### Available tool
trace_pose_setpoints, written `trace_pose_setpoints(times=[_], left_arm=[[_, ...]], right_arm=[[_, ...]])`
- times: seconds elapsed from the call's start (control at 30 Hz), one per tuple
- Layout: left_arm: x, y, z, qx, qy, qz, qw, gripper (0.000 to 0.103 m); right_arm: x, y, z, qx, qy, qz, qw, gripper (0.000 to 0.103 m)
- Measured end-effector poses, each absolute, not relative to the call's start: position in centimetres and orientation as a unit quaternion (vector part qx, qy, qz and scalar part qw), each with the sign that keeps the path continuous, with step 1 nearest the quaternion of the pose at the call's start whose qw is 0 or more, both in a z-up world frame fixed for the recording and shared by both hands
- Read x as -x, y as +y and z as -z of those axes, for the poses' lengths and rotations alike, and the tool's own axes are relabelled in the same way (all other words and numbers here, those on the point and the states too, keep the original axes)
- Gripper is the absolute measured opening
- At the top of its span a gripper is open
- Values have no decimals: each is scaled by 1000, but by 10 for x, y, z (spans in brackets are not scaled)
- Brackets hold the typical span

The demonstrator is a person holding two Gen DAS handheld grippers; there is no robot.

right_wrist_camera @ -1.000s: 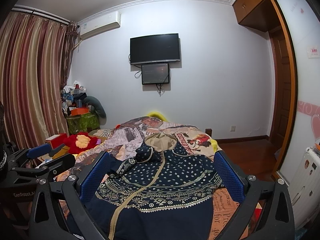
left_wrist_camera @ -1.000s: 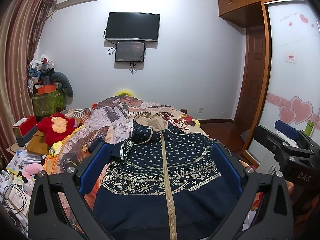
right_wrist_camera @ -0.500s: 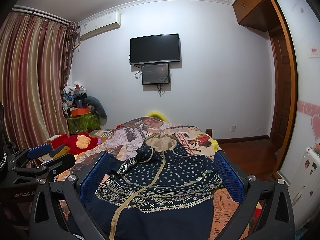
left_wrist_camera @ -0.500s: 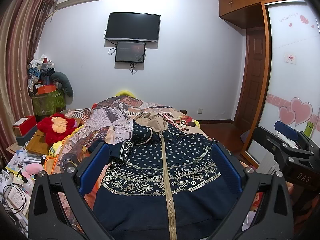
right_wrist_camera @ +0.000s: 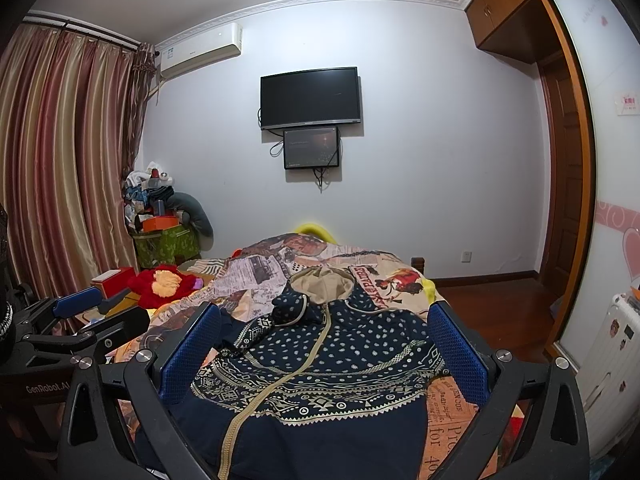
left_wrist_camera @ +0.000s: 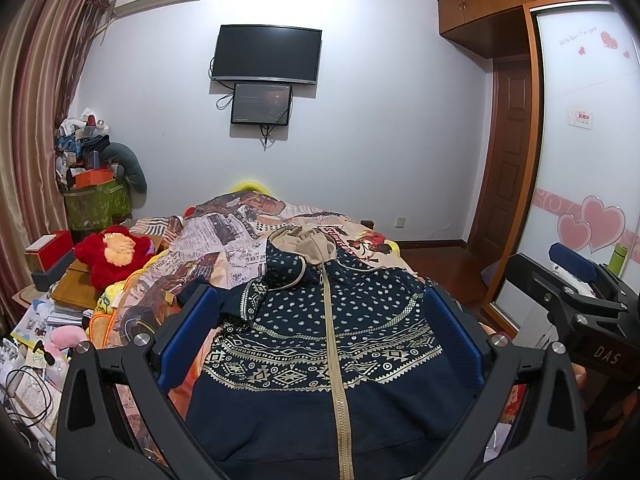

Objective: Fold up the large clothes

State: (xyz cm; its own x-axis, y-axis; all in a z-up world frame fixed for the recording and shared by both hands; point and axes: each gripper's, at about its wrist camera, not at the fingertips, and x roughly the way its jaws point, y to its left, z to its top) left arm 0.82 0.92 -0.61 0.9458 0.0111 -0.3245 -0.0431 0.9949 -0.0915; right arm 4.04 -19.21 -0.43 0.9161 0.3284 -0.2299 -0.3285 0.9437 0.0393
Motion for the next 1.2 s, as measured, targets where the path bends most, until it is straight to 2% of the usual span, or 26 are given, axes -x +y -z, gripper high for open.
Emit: trace_pose_setpoints(times=[0.47,0.83,1.03,1.2], left_arm=[[-16,15,10,50,169,-17,984,103],[-80,74,28,49,199,-71,976,103],[-140,127,58,53,256,-82,962,103],[-200,176,104,65,339,-82,935,103]], right_arm=[[-45,-186,6,3,123,-168,978,103],[-113,-172,23,9,158,-155,975,103],[-180,-166,34,-6,195,-162,967,103],[-245,-159,44,-21,230,-158,960,103]])
